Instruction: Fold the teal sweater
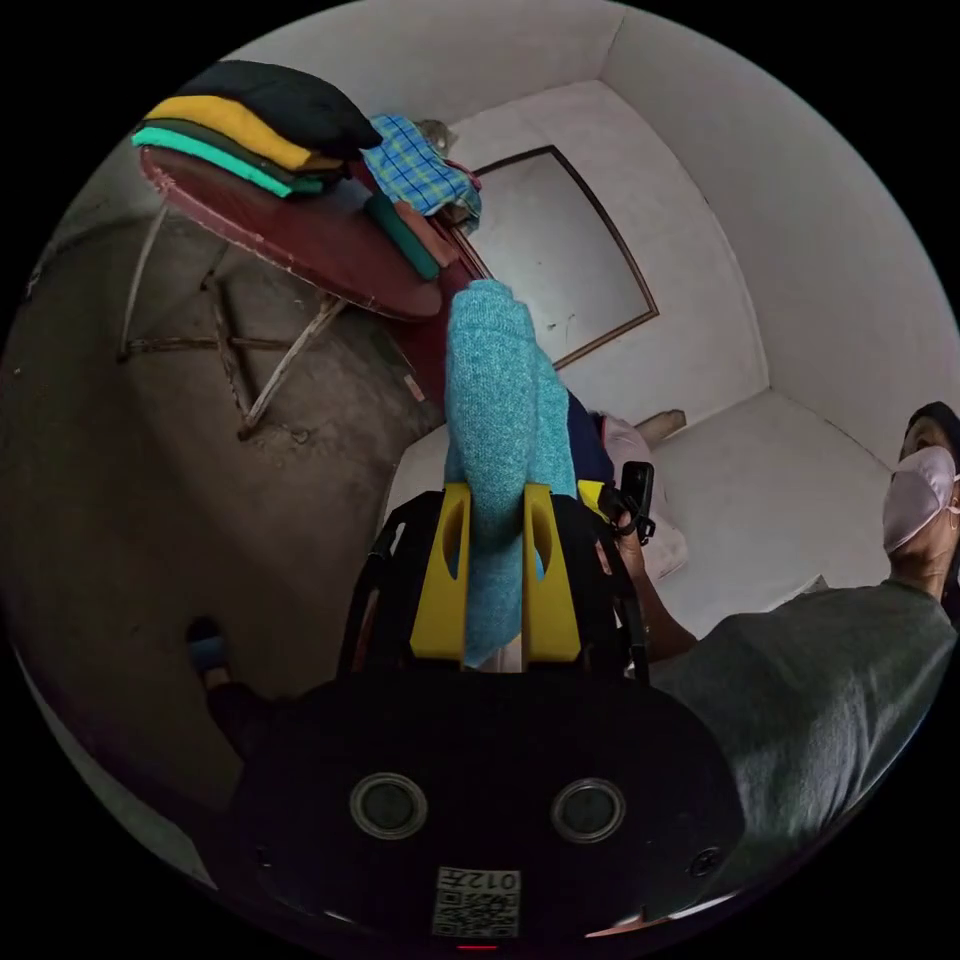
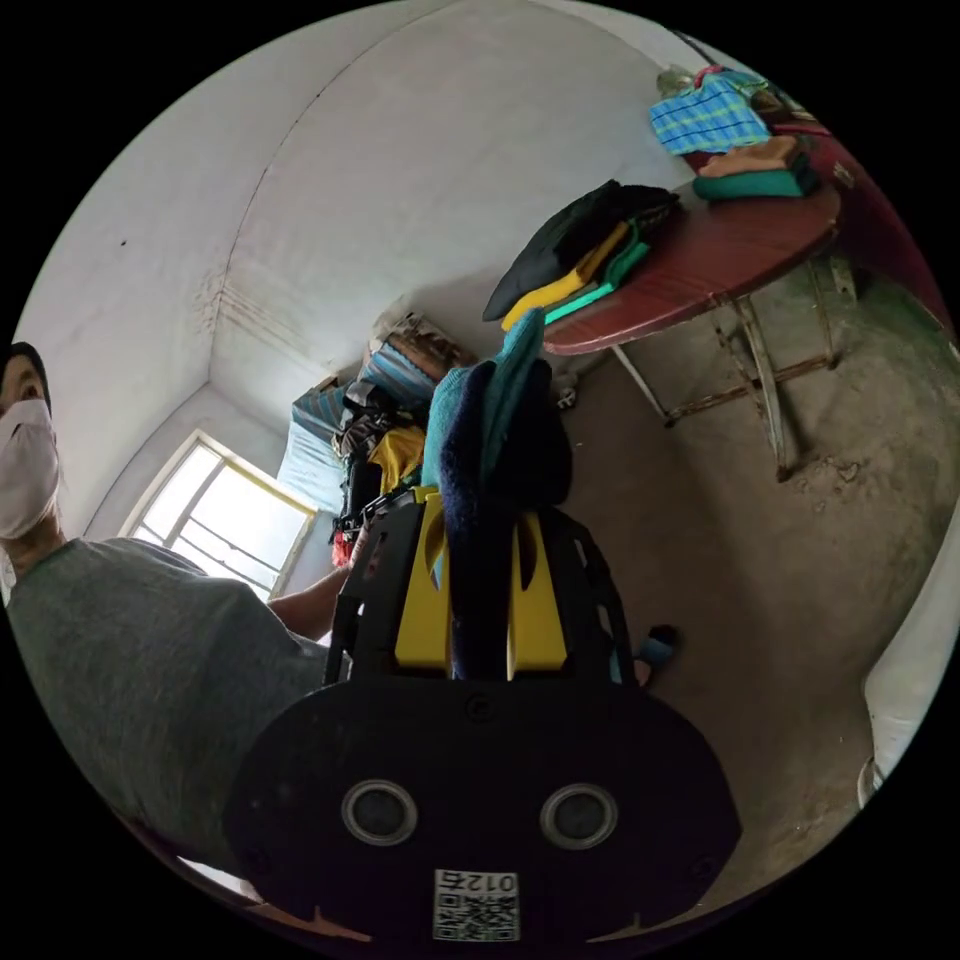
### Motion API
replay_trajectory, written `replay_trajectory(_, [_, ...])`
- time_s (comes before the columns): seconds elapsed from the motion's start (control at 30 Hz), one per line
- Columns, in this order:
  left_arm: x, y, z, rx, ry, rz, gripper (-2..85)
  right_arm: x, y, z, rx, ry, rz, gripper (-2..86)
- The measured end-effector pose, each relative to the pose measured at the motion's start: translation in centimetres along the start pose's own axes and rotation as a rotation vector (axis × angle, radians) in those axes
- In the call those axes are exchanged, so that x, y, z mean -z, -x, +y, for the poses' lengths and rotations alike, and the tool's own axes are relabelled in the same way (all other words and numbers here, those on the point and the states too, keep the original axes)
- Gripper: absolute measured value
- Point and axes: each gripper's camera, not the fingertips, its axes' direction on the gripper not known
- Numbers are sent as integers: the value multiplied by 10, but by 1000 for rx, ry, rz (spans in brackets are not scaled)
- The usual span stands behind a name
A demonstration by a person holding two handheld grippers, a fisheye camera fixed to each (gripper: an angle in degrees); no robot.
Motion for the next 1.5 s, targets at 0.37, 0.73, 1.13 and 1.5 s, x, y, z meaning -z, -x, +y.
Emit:
replay_trajectory(0.37, [-193, 160, -37, -145, 247, 181, 52, 69, -166, -30, -120, -220, 216, 84])
replay_trajectory(0.73, [-404, 268, -23, -203, 241, 147, 50, 272, -388, -85, -69, -291, 151, 83])
replay_trajectory(1.13, [-534, 342, -9, -176, 73, 33, 45, 567, -540, -235, 76, -195, 17, 83])
replay_trajectory(1.5, [-575, 469, -52, -249, -127, 60, 45, 810, -599, -472, 221, -98, 4, 81])
